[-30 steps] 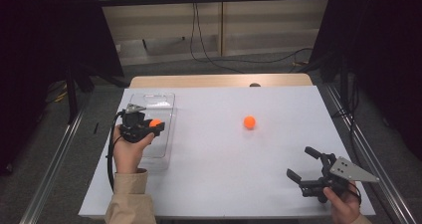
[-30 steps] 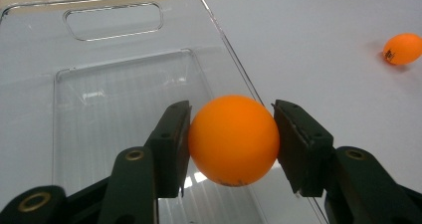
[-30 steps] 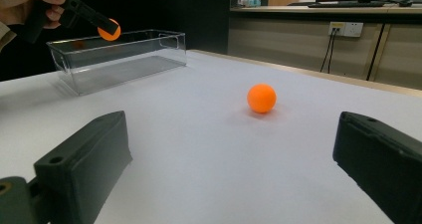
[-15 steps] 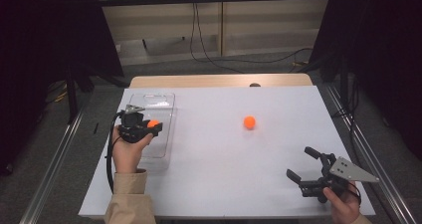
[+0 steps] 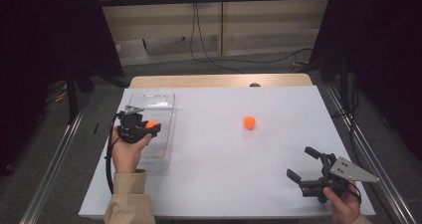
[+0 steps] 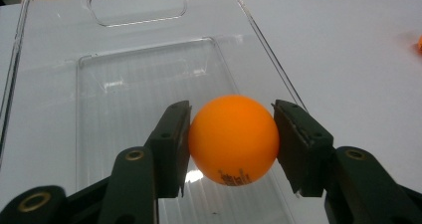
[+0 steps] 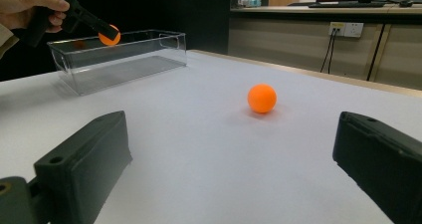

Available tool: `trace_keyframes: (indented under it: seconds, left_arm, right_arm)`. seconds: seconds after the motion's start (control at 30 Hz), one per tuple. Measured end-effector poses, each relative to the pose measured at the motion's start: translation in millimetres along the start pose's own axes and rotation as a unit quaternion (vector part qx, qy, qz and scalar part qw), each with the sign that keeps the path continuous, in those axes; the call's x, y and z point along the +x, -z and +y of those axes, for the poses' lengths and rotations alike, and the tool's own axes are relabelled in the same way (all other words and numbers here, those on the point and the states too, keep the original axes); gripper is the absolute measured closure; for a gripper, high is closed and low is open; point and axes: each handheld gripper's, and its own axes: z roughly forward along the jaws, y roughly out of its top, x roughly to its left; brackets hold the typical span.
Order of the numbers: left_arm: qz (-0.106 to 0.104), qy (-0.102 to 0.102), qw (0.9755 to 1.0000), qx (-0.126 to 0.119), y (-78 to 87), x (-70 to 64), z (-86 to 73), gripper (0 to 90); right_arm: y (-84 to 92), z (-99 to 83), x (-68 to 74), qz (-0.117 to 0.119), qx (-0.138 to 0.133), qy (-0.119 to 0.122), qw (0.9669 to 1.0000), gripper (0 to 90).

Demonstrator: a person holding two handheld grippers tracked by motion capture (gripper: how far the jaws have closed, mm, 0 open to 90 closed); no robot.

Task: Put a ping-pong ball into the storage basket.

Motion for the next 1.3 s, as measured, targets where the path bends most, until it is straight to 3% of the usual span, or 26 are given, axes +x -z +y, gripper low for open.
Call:
trace_keyframes:
  seconds: [0.4,1.3]
  left_arm:
    - [-0.006,-0.001,0.9999,-0.011,3.1,-5.0,2.9,41.7]
    - [-0.061,-0.038,0.9973,-0.012,-1.9,-46.8,18.2,20.0]
  right_arm:
    - [0.0,0.1,-0.1,0.0,0.0,0.002,1.0,1.1]
    - [-0.2,0.3,-0.3,0.0,-0.001,0.002,1.0,1.1]
